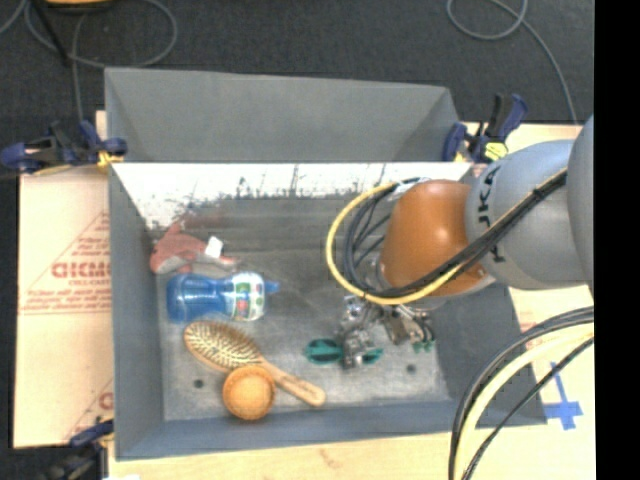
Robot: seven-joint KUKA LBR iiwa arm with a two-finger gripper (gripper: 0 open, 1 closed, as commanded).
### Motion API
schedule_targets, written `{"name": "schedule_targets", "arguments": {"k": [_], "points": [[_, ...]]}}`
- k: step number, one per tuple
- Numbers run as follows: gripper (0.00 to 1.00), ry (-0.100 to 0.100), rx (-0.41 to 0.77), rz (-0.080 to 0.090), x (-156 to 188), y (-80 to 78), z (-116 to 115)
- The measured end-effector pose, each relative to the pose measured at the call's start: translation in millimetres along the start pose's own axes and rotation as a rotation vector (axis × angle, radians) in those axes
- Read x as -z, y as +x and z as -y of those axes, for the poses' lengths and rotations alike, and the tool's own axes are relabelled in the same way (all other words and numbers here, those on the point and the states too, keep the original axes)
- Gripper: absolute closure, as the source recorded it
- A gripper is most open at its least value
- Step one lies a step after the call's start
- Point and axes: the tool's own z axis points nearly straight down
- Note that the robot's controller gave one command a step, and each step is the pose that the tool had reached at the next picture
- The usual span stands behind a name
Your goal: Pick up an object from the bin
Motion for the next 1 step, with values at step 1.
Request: {"name": "schedule_targets", "arguments": {"k": [1], "points": [[1.0, 0.0, 0.121, -0.005, -0.6, -5.1, -1.3]]}}
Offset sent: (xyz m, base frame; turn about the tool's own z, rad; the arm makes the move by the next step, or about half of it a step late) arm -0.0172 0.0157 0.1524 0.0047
